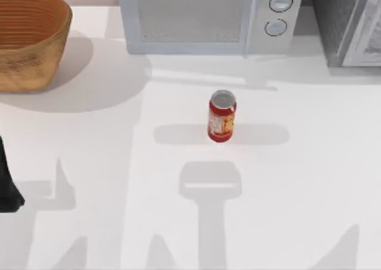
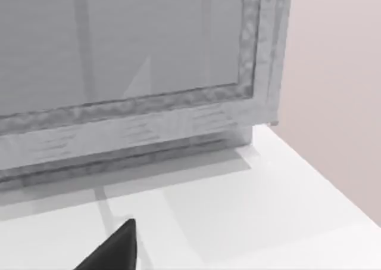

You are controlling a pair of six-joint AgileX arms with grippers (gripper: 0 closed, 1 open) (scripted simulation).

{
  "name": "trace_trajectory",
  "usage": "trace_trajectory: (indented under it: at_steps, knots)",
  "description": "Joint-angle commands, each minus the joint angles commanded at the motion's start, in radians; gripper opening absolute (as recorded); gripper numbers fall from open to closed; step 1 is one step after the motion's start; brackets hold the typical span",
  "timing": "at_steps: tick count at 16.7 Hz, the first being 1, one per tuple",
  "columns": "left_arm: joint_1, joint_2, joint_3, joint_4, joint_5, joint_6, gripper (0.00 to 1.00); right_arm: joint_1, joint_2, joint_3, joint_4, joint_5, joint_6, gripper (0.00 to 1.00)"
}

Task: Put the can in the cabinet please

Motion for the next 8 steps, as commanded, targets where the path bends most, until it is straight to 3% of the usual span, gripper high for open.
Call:
trace_trajectory:
  at_steps: [4,8]
  knots:
    - [0.000,0.000,0.000,0.000,0.000,0.000,1.00,-0.359,0.184,0.040,0.092,0.061,0.007,1.00]
    - [0.000,0.000,0.000,0.000,0.000,0.000,1.00,-0.819,0.411,0.103,0.223,0.141,0.014,1.00]
